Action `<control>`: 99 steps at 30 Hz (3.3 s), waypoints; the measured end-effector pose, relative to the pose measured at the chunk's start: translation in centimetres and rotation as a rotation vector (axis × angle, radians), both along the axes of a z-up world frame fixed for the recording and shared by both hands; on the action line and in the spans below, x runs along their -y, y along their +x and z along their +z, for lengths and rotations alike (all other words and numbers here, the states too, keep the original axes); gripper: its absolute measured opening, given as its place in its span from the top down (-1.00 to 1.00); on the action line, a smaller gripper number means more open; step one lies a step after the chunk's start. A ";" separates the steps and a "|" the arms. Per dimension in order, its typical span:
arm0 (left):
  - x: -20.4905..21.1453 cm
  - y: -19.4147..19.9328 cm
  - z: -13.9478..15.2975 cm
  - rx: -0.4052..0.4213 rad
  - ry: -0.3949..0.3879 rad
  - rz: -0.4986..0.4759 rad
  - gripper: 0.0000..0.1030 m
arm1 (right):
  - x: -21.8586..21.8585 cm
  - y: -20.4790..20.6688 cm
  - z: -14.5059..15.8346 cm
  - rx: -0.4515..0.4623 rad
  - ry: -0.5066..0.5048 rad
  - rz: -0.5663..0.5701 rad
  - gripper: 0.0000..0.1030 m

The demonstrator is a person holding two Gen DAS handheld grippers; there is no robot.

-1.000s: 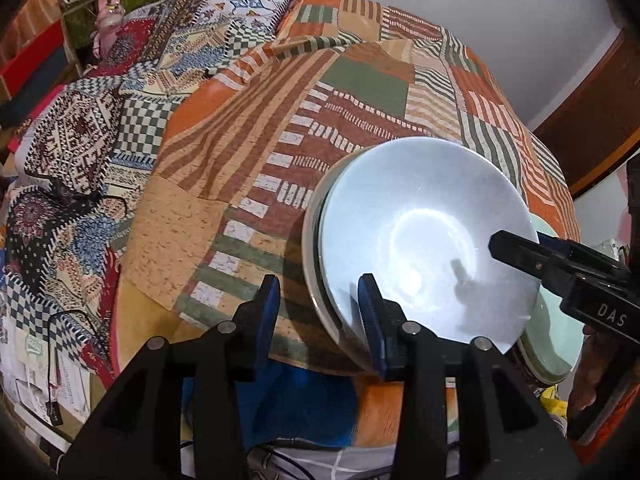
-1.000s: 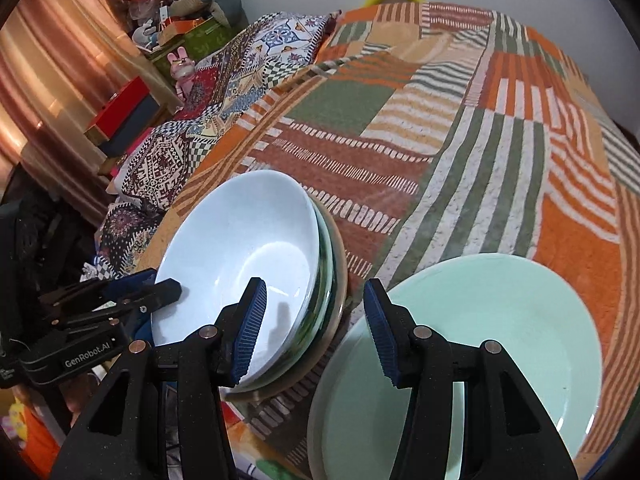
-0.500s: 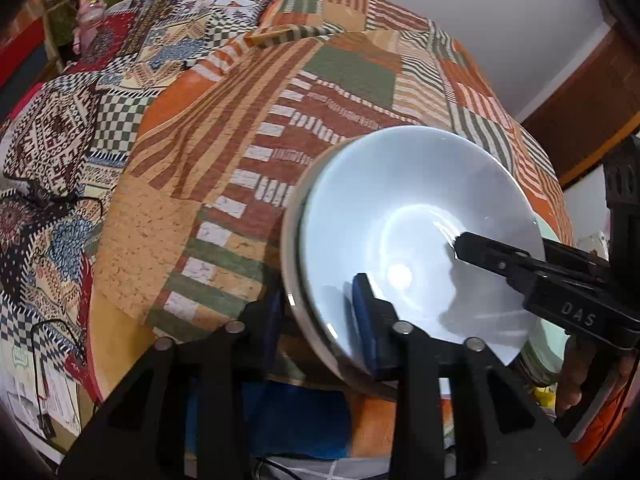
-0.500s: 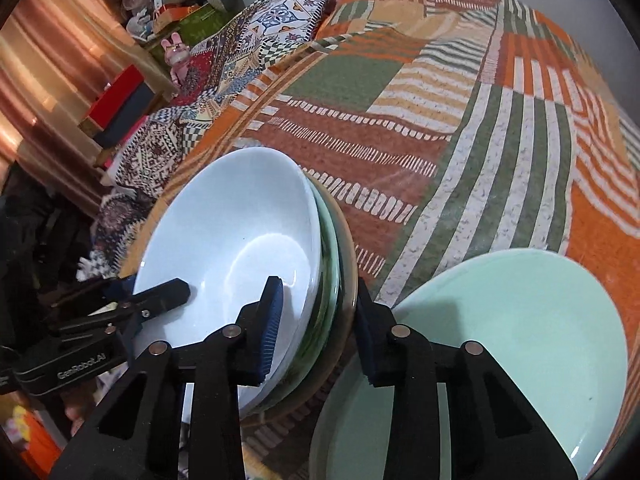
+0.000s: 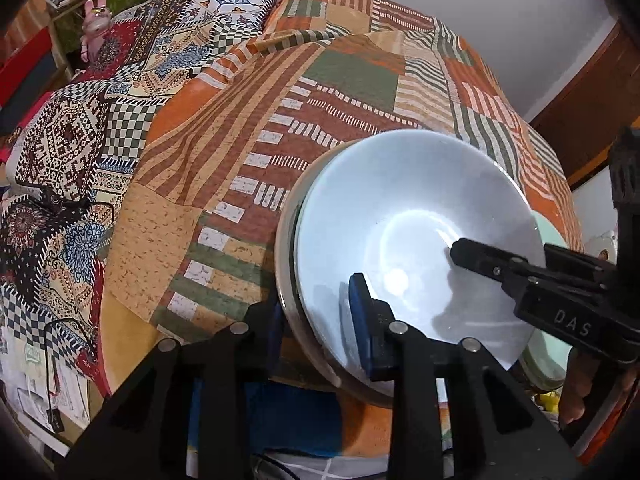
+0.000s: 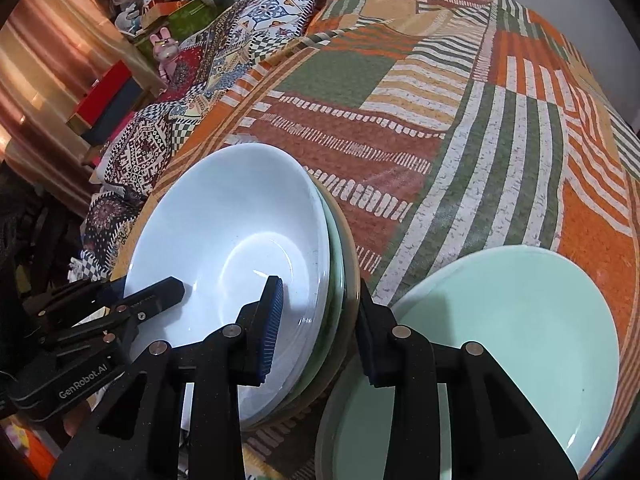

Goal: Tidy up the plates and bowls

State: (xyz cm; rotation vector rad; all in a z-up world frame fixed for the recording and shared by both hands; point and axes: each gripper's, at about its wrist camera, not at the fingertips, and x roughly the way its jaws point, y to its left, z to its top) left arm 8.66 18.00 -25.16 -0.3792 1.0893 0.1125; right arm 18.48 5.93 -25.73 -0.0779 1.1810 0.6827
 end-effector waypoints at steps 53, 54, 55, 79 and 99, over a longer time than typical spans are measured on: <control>12.8 0.0 9.7 0.158 0.058 -0.216 0.40 | 14.3 -3.5 7.6 0.149 0.176 -0.250 0.40; 13.0 0.1 9.5 0.155 0.058 -0.223 0.40 | 14.6 -3.6 7.6 0.147 0.175 -0.255 0.40; 13.4 0.2 9.4 0.150 0.058 -0.231 0.40 | 14.9 -3.6 7.5 0.145 0.175 -0.262 0.40; 17.6 2.7 5.8 0.037 0.077 -0.330 0.40 | 18.4 -3.7 4.6 0.066 0.139 -0.341 0.40; 17.2 3.8 4.1 -0.004 0.044 -0.332 0.40 | 18.3 -3.0 3.2 0.032 0.147 -0.345 0.35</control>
